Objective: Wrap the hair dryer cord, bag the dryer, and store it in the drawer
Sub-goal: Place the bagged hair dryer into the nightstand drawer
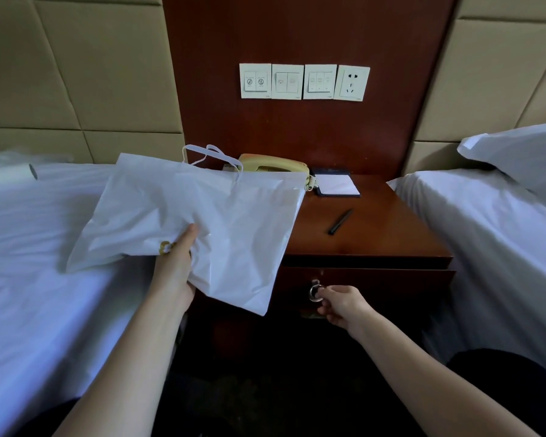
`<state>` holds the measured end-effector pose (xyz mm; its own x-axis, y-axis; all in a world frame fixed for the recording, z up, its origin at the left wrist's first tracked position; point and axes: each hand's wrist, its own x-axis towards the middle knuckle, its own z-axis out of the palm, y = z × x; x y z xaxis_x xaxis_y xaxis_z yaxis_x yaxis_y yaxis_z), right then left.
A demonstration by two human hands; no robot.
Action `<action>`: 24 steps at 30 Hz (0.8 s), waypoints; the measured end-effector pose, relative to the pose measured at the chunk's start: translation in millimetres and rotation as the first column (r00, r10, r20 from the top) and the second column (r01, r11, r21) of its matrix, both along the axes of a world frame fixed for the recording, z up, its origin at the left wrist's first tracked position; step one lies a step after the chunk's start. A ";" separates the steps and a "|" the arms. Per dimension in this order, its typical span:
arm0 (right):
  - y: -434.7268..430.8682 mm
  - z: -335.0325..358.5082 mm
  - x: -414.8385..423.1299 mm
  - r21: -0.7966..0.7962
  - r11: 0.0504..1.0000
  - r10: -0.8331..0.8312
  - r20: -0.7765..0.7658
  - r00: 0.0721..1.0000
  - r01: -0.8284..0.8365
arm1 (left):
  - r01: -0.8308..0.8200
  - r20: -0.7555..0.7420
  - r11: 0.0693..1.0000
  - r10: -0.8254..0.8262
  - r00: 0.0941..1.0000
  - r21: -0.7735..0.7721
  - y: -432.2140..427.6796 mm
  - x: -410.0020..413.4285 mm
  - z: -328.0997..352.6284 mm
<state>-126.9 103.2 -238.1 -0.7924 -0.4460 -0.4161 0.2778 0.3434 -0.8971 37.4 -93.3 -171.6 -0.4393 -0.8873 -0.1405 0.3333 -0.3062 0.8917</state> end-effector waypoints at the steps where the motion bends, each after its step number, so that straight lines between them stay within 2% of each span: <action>1: 7.9 3.2 3.9 0.043 0.998 0.054 -0.050 0.997 -0.052 | -0.005 -0.004 1.000 0.005 1.000 0.000 1.7 -1.3 0.9; 2: 16.3 7.2 6.2 0.115 0.987 0.128 -0.138 0.982 -0.112 | -0.008 -0.010 1.000 0.008 1.000 -0.010 3.5 -2.7 1.1; 4: 34.8 19.1 8.8 0.294 0.941 0.275 -0.386 0.881 -0.165 | 0.001 -0.015 1.000 -0.002 1.000 -0.026 9.9 -3.9 2.6; 5: 44.7 27.2 10.4 0.328 0.932 0.310 -0.492 0.814 -0.156 | 0.013 -0.018 1.000 -0.013 1.000 -0.023 14.5 -3.8 4.5; 7: 63.6 42.2 14.6 0.275 0.952 0.286 -0.655 0.699 -0.132 | 0.039 -0.019 0.999 -0.040 0.999 -0.023 25.5 -2.9 7.6; 9: 80.9 51.3 16.5 0.294 0.952 0.291 -0.767 0.572 -0.089 | 0.063 -0.012 0.998 -0.064 0.998 -0.025 37.5 -1.2 7.8; 11: 93.8 51.5 15.0 0.431 0.898 0.415 -0.765 0.492 -0.087 | 0.088 -0.013 0.996 -0.088 0.996 -0.016 53.4 2.9 7.7; 14: 108.3 45.1 17.7 0.645 0.756 0.587 -0.591 0.553 -0.113 | 0.137 0.002 0.990 -0.137 0.991 -0.017 78.9 11.6 5.5; 17: 119.0 46.1 20.4 0.669 0.732 0.586 -0.522 0.620 -0.128 | 0.179 0.027 0.983 -0.178 0.984 -0.029 101.1 17.8 7.8; 21: 130.5 46.3 15.9 0.441 0.855 0.451 -0.371 0.812 -0.274 | 0.219 0.054 0.975 -0.217 0.975 -0.045 126.3 23.1 8.8; 24: 140.4 49.4 22.9 0.239 0.927 0.351 -0.271 0.896 -0.291 | 0.259 0.068 0.965 -0.257 0.964 -0.033 144.6 24.5 9.3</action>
<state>-104.0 243.6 -188.7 -0.7199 -0.6354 -0.2794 -0.1517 0.5368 -0.8299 61.9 51.4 -162.3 -0.6455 -0.7507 -0.1403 0.1912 -0.3368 0.9220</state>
